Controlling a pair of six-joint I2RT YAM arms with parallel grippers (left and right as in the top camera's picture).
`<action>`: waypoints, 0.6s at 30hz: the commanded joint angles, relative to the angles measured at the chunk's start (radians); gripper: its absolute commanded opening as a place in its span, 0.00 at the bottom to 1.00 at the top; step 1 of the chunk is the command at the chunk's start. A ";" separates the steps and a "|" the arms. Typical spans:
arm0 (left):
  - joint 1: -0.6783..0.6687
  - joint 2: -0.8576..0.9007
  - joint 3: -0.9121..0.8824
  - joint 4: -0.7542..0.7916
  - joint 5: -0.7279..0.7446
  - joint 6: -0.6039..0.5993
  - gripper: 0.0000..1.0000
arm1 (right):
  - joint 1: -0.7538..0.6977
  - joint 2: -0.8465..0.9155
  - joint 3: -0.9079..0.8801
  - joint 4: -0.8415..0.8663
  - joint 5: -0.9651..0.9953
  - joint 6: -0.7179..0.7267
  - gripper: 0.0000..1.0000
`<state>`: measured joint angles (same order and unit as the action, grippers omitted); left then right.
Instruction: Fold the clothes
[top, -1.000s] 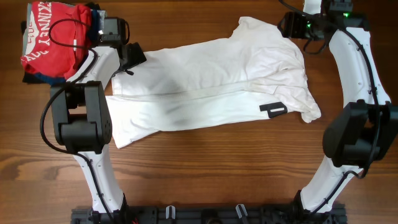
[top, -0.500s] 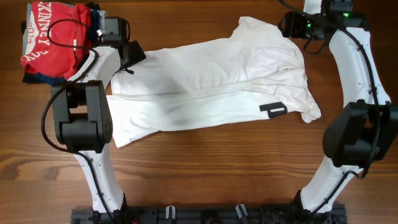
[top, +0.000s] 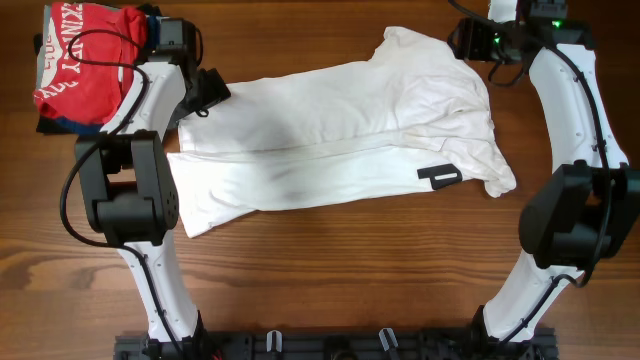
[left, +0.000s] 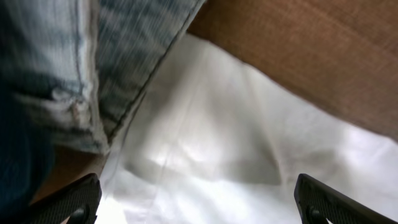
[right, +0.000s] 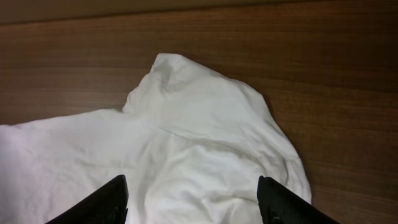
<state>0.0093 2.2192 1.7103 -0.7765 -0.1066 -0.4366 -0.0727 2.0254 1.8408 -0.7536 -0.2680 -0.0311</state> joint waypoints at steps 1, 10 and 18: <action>0.013 0.002 0.018 0.075 0.012 -0.016 1.00 | 0.002 0.014 0.010 0.004 0.010 0.007 0.67; 0.006 0.007 0.017 0.219 0.012 0.049 0.88 | 0.002 0.014 0.010 0.002 0.010 0.008 0.66; 0.006 0.077 0.017 0.243 0.057 0.146 0.89 | 0.002 0.014 0.010 0.002 0.010 0.008 0.66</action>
<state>0.0143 2.2353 1.7149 -0.5392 -0.0834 -0.3515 -0.0727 2.0254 1.8408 -0.7540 -0.2680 -0.0311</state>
